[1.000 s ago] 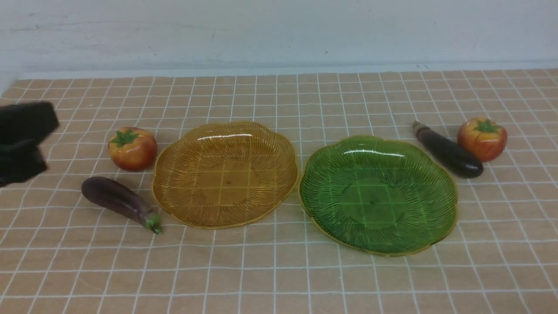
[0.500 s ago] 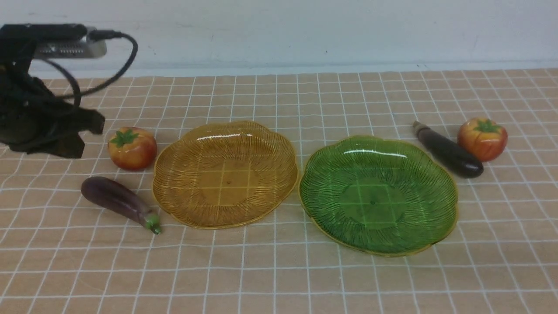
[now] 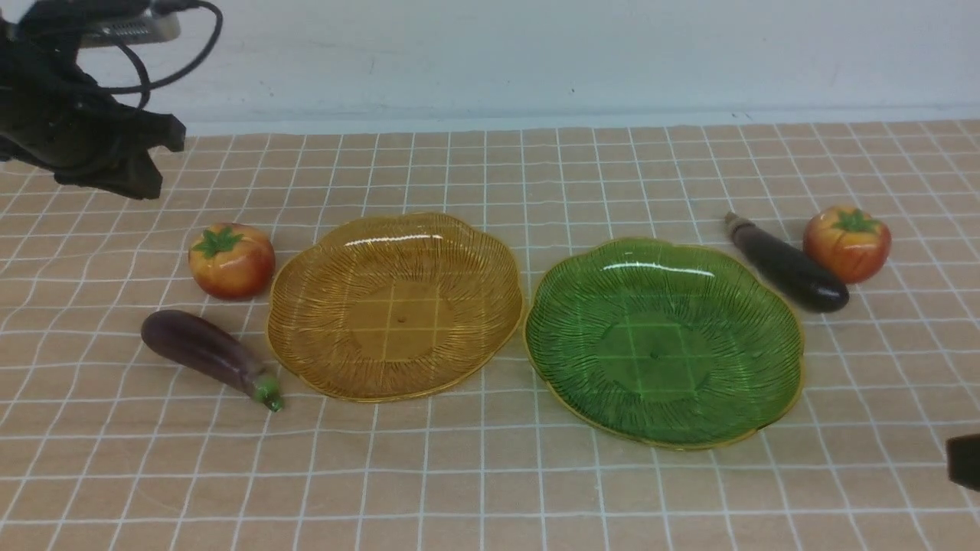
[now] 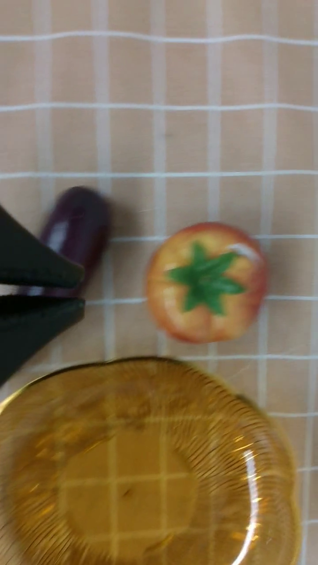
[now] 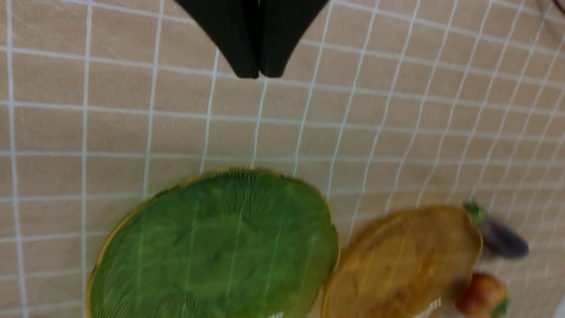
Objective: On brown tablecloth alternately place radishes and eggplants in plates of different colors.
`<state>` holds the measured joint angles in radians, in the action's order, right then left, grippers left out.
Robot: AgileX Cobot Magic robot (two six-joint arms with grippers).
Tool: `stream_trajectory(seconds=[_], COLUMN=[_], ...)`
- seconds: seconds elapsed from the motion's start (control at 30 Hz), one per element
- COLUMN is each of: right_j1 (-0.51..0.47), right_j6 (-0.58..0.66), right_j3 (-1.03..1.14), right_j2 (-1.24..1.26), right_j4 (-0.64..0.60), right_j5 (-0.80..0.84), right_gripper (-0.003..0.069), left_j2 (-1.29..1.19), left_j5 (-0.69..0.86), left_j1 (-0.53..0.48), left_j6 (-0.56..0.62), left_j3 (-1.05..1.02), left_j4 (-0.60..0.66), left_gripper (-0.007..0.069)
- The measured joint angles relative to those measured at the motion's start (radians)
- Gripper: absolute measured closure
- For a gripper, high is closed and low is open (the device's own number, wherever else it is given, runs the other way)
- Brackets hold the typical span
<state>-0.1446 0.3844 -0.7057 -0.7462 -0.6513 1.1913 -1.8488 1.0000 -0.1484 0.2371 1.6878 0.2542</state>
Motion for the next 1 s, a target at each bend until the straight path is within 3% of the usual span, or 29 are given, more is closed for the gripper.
stream_trajectory(seconds=[0.1, 0.13, 0.17, 0.2, 0.23, 0.37, 0.5, 1.0], right_j1=[0.000, 0.000, 0.000, 0.000, 0.000, 0.000, 0.000, 0.000], right_j6=[0.000, 0.005, 0.006, 0.010, 0.010, 0.010, 0.003, -0.007], right_j3=[-0.001, -0.001, -0.001, -0.001, -0.001, -0.001, -0.001, -0.001], right_j2=[0.000, 0.000, 0.000, 0.000, 0.000, 0.000, 0.000, 0.000], right_j4=[-0.002, -0.002, -0.002, -0.003, -0.003, -0.003, -0.003, -0.003], right_j5=[-0.003, -0.003, -0.003, -0.003, -0.003, -0.003, -0.003, -0.003], right_gripper=[0.0670, 0.0670, 0.0670, 0.0670, 0.0670, 0.0670, 0.0670, 0.0670], left_j2=[-0.052, -0.091, -0.095, -0.131, -0.156, -0.200, -0.238, -0.304], left_j5=[-0.062, -0.117, -0.122, -0.172, -0.207, -0.265, -0.293, -0.300], left_j1=[0.009, 0.017, 0.018, 0.023, 0.027, 0.028, 0.028, 0.065], left_j6=[0.045, 0.078, 0.082, 0.111, 0.125, 0.138, 0.139, 0.139], left_j3=[0.004, 0.005, 0.005, 0.005, 0.006, 0.006, 0.006, 0.010], left_j4=[0.008, 0.011, 0.011, 0.011, 0.011, 0.014, 0.017, 0.036], left_gripper=[0.0494, 0.0389, 0.0389, 0.0256, 0.0169, -0.0013, -0.0059, -0.0046])
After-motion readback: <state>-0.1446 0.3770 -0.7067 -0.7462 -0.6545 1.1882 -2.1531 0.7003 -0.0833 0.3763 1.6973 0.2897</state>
